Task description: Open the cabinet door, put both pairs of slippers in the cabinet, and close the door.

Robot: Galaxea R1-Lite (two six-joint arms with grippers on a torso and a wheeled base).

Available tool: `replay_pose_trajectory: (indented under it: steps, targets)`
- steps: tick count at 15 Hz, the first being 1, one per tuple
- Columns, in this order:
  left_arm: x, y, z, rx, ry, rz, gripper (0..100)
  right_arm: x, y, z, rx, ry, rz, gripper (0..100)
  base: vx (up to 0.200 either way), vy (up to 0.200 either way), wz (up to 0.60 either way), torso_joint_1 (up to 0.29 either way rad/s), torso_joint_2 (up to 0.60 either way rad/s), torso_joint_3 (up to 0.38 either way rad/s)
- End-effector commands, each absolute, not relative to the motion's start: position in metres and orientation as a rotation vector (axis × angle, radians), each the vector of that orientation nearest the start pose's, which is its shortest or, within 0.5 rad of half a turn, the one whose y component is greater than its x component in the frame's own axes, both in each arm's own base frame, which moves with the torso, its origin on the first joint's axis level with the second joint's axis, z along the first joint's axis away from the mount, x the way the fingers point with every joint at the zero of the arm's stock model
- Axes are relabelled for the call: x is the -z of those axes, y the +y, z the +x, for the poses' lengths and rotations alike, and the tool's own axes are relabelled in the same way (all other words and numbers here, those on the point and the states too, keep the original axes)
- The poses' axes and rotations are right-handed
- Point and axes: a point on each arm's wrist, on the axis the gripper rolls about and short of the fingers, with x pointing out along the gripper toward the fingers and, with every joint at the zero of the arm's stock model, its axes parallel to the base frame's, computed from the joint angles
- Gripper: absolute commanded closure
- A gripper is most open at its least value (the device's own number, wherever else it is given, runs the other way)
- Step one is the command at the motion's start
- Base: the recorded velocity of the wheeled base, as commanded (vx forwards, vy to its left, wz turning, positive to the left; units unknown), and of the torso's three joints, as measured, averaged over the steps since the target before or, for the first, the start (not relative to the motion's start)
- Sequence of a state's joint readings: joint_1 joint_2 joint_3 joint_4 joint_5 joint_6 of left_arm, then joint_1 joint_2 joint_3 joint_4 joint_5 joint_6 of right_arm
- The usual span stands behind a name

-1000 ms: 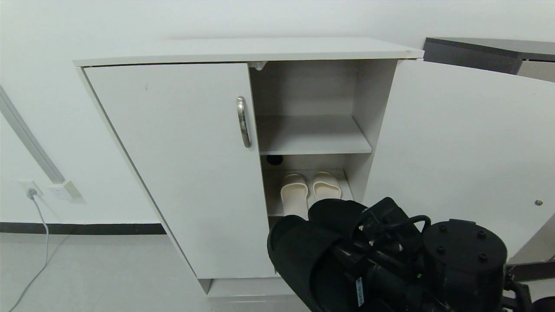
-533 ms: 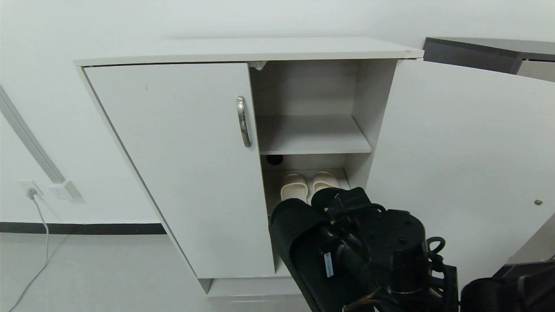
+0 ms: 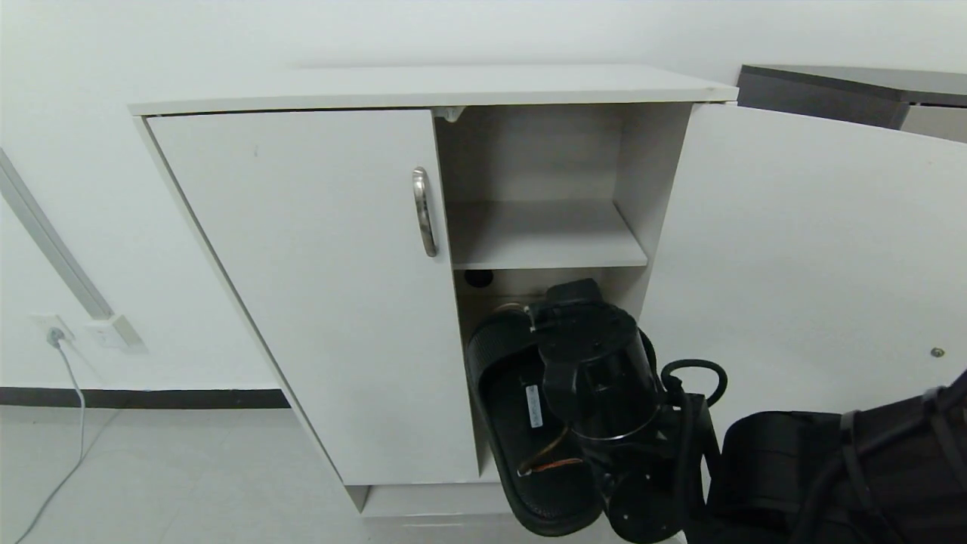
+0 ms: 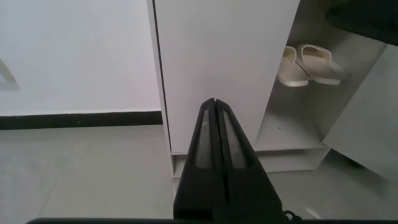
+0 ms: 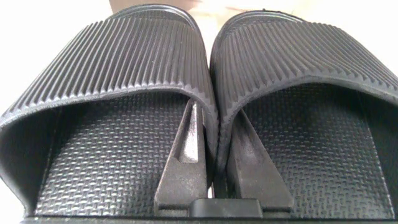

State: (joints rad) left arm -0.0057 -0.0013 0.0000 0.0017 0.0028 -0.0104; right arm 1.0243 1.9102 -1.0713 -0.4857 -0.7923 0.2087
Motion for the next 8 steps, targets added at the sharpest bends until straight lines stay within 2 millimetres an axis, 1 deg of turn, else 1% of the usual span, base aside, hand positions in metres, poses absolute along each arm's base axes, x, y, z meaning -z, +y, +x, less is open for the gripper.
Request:
replay_pose_trajectory:
  steps: [1, 2, 4, 6, 8]
  targets:
    - [-0.075, 0.000, -0.023, 0.003, 0.002, -0.011, 100, -0.197, 0.306, 0.206, -0.204, 0.201, -0.020, 100, 0.000, 0.000, 0.00, 0.000, 0.00, 0.000]
    - [-0.075, 0.000, -0.023, 0.005, 0.002, -0.011, 100, -0.208, 0.306, 0.207, -0.202, 0.189, -0.006, 100, 0.000, 0.000, 0.00, 0.000, 0.00, 0.000]
    - [-0.075, 0.000, -0.023, 0.005, 0.002, -0.011, 100, -0.220, 0.304, 0.213, -0.168, 0.177, 0.007, 100, 0.000, 0.000, 0.00, 0.000, 0.00, 0.000]
    - [-0.075, 0.000, -0.023, 0.005, 0.002, -0.011, 100, -0.227, 0.298, 0.224, -0.127, 0.196, 0.002, 100, 0.000, 0.000, 0.00, 0.000, 0.00, 0.000]
    - [-0.075, 0.000, -0.023, 0.003, 0.002, -0.011, 100, -0.233, 0.298, 0.228, -0.110, 0.223, 0.019, 100, 0.000, 0.000, 0.00, 0.000, 0.00, 0.000]
